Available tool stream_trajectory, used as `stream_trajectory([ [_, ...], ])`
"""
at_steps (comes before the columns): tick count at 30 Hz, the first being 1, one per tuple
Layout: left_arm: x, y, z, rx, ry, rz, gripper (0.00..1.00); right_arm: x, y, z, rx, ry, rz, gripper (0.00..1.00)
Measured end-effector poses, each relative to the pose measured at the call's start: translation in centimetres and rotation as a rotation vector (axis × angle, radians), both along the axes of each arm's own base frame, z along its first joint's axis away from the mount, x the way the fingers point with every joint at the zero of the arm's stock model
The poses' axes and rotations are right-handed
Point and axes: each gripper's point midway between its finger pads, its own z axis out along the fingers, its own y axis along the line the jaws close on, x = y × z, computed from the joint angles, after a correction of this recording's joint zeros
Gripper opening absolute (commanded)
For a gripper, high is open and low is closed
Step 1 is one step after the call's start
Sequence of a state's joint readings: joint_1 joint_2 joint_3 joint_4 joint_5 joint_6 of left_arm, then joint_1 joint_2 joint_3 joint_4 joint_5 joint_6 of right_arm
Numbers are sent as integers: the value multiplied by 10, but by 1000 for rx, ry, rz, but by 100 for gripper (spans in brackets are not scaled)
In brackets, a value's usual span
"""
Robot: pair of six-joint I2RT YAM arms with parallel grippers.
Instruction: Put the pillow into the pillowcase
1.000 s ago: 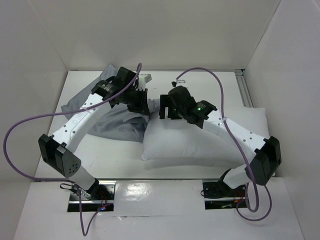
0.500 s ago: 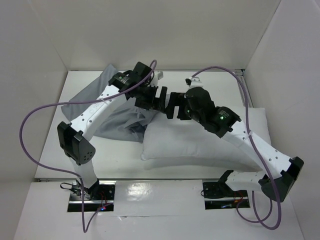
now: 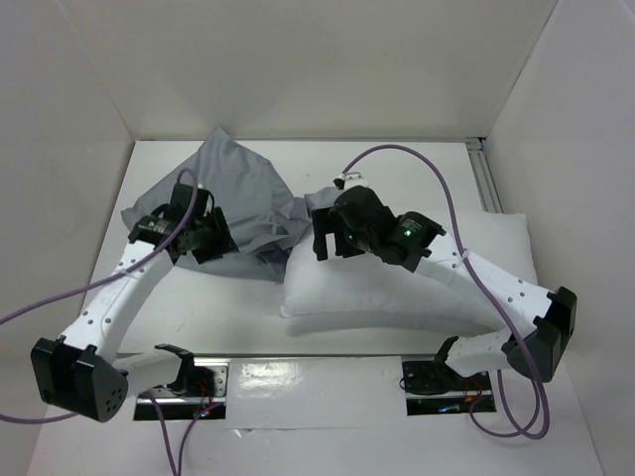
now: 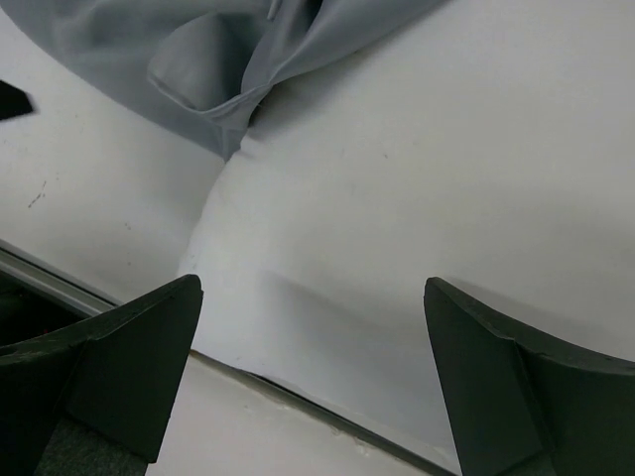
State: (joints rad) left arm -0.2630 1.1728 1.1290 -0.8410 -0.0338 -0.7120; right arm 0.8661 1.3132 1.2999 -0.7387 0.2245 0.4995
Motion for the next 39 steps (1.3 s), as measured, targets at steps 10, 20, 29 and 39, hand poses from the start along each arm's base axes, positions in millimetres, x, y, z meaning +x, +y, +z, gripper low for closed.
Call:
stream_trajectory([
  [10, -19, -41, -110, -271, 175, -57, 55, 3, 8, 2, -11, 2, 11, 100],
  [20, 55, -49, -113, -257, 72, -22, 57, 6, 14, 12, -4, -10, 19, 100],
  [29, 77, -43, -111, -214, 42, 66, 70, 7, 16, 4, -36, 10, 30, 100],
  [39, 91, -37, -106, -216, -12, 217, 53, 7, 16, 3, -41, 15, 35, 100],
])
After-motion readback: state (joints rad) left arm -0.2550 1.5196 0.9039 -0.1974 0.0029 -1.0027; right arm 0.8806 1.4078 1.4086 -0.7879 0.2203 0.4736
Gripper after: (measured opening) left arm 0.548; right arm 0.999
